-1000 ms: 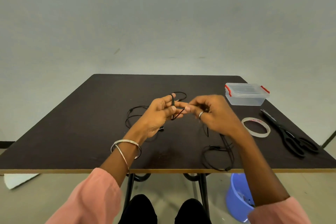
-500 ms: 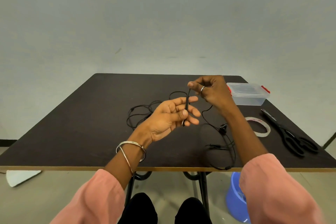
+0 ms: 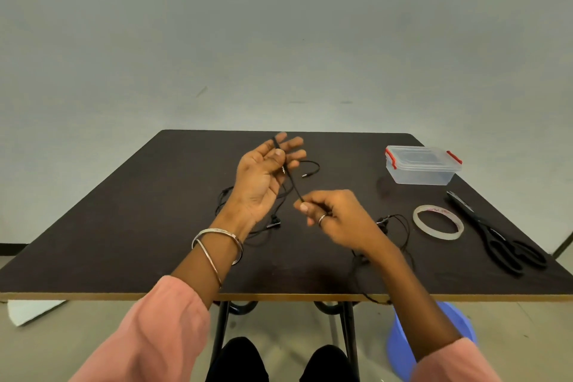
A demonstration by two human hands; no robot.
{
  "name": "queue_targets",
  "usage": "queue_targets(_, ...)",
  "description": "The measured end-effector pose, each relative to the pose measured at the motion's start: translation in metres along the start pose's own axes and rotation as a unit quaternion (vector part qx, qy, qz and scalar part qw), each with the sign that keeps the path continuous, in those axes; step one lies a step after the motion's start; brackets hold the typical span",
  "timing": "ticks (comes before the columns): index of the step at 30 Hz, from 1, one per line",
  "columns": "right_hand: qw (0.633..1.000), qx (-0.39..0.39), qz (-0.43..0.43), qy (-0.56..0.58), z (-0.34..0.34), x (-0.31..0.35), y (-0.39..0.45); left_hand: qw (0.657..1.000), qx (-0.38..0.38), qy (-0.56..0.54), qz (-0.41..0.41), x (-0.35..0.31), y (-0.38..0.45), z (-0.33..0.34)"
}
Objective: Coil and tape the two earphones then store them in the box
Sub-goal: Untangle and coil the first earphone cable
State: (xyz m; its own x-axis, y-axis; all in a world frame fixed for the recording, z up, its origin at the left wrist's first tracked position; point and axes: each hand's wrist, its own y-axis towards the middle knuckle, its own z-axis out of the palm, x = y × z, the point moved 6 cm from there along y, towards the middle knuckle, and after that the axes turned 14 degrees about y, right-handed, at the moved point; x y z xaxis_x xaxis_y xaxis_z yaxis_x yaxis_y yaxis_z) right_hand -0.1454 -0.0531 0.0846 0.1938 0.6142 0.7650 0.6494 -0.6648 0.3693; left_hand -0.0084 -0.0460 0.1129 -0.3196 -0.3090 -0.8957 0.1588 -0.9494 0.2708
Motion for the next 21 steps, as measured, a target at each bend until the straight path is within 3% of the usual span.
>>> queue_targets(3,0.999,0.044,0.001,-0.028,0.003,0.011,-0.002,0.996,-0.022,0.084,-0.010,0.004,0.004,-0.005)
queue_targets(9,1.000,0.005,-0.016,-0.004,-0.027,0.036,0.003,0.977,0.035,0.207,-0.021,0.021,-0.004,0.002)
queue_targets(16,0.995,-0.076,0.006,0.060,-0.066,0.039,0.021,0.960,0.196,0.195,-0.039,0.027,-0.021,0.026)
queue_targets(21,0.989,-0.108,0.004,0.106,-0.078,0.036,0.039,0.953,0.233,0.191,-0.028,0.027,-0.029,0.035)
